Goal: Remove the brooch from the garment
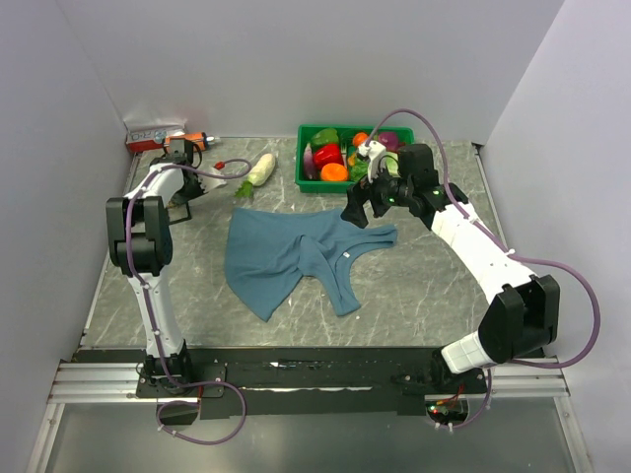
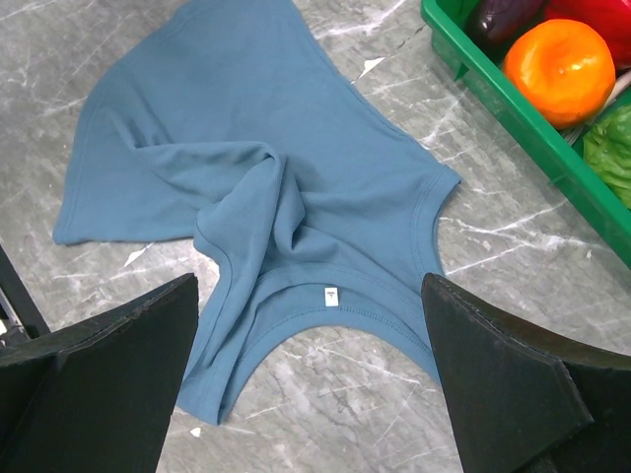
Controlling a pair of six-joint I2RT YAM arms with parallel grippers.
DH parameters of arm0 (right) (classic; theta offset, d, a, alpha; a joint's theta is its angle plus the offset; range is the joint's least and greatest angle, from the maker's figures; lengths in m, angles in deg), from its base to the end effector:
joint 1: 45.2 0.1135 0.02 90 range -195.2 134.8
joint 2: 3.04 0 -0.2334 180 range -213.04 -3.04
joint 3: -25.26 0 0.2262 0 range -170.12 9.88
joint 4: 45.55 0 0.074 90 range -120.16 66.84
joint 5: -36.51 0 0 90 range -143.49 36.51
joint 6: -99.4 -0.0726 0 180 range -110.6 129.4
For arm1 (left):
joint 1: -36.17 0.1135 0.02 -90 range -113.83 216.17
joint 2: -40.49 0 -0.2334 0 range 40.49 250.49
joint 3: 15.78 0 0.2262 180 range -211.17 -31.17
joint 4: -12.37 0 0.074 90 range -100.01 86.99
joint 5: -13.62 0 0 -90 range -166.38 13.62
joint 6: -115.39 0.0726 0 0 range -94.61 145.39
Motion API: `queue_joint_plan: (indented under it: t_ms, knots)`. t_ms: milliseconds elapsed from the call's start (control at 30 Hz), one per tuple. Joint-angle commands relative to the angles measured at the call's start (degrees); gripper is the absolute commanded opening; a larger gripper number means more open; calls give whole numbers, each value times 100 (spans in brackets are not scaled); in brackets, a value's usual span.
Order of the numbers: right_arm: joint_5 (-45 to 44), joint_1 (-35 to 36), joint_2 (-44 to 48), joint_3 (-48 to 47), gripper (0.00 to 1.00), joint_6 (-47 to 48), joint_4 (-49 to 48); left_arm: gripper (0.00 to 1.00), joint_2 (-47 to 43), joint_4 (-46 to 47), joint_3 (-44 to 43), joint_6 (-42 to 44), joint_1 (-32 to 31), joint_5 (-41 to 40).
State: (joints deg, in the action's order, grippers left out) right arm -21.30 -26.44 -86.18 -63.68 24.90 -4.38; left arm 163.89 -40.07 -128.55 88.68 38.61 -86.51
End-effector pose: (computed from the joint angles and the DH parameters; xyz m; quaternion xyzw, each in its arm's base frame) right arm 0.2978 0.1420 0.2897 -0.3730 0.7783 0.2588 0.4337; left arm 0.4357 0.0313 0.1369 0.4728 0.8457 0.1980 0.1482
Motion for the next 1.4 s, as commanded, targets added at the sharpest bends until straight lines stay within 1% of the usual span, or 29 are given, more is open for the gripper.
queue_joint_plan:
  t_ms: [0,167,267,300,367,400,500,667,967,1200,1367]
  knots:
    - [7,22,-36,-212,100,75,-100,1,36,-21,-97,-140,2,-33]
    - [7,22,-63,-229,100,66,-126,3,27,-135,-62,-229,-33,-68]
    - [16,31,-63,-211,100,58,-135,8,-26,-188,-44,-317,-59,-24]
    - [25,31,-63,-211,100,49,-143,12,-43,-196,-44,-369,-59,-15]
    - [33,22,-71,-211,100,49,-143,15,-78,-214,-44,-413,-85,2]
    - [25,22,-80,-203,100,49,-143,18,-87,-231,-44,-457,-86,20]
    - [42,31,-80,-211,100,31,-143,22,-131,-241,0,-501,-103,29]
    - [42,22,-63,-194,100,31,-152,23,-166,-223,114,-545,-138,-33]
    - [42,22,-1,-132,100,31,-170,28,-210,-267,149,-774,-182,20]
    - [42,31,25,-115,100,31,-187,33,-307,-434,141,-1046,-209,283]
    - [42,31,25,-123,100,49,-179,35,-509,-565,141,-1335,-200,503]
